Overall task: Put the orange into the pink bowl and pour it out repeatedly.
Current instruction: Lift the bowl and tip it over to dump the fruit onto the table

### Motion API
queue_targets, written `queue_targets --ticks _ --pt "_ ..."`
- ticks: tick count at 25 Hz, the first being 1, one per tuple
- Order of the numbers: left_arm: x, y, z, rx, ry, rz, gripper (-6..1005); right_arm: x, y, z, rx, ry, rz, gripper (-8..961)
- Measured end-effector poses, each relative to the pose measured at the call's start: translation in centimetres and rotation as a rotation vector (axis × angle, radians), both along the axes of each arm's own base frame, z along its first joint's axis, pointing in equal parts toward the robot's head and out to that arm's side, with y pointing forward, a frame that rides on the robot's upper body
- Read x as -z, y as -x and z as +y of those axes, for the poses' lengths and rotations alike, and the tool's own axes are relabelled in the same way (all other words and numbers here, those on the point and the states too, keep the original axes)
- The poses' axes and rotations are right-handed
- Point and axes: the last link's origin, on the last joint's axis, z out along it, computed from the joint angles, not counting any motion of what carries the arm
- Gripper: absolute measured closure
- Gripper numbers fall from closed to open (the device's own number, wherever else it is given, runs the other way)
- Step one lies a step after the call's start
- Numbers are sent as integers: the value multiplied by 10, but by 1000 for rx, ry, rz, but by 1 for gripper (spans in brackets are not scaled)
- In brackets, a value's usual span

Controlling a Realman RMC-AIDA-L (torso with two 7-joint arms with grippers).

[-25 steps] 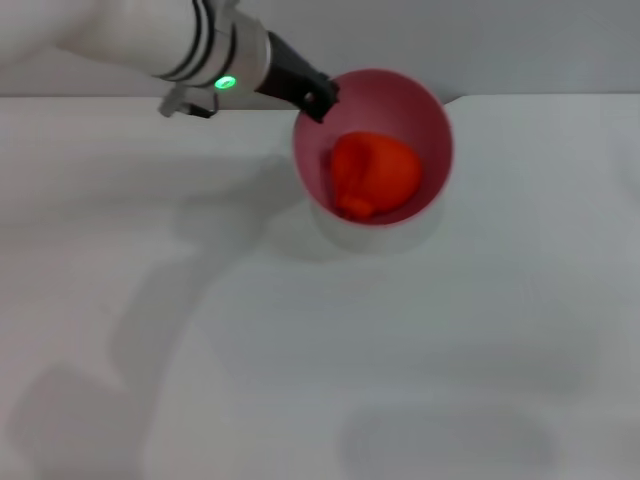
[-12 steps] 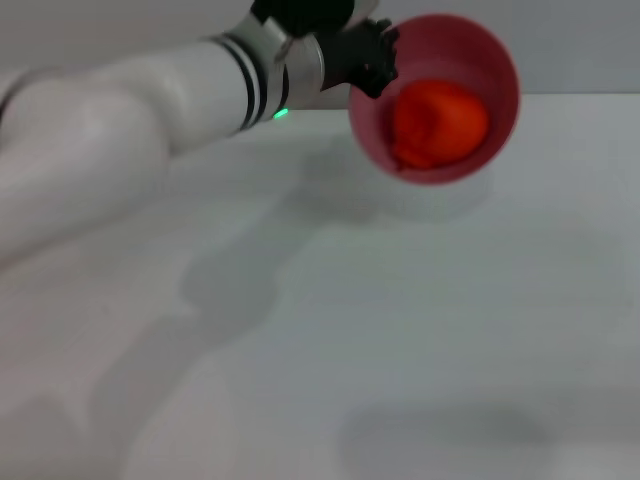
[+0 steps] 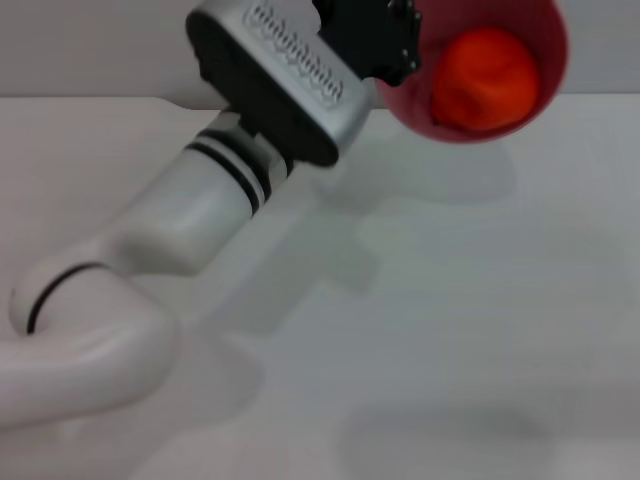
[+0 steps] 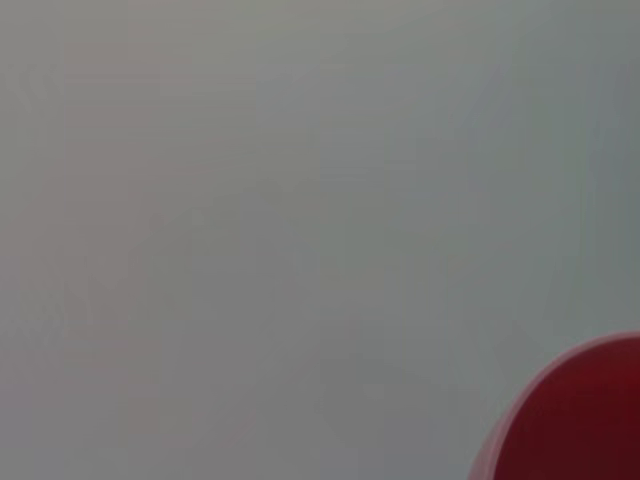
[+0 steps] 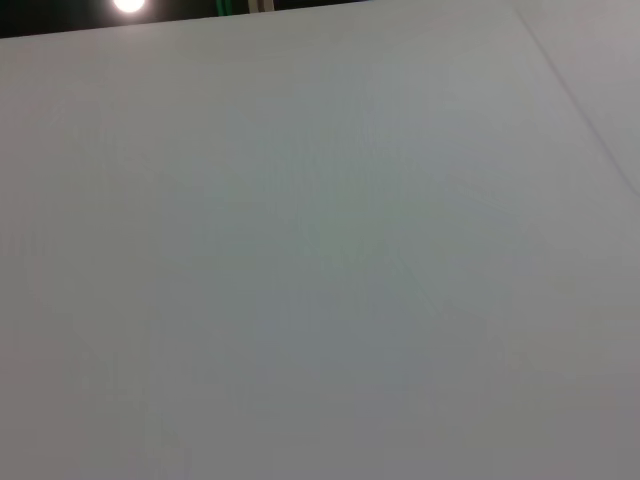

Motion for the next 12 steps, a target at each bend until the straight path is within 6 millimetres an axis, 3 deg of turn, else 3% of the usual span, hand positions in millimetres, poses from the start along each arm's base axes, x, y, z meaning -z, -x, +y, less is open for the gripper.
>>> queue_targets --ticks 12 --pt "-9 9 -19 78 -97 -84 939 -2 4 6 -17 8 -12 472"
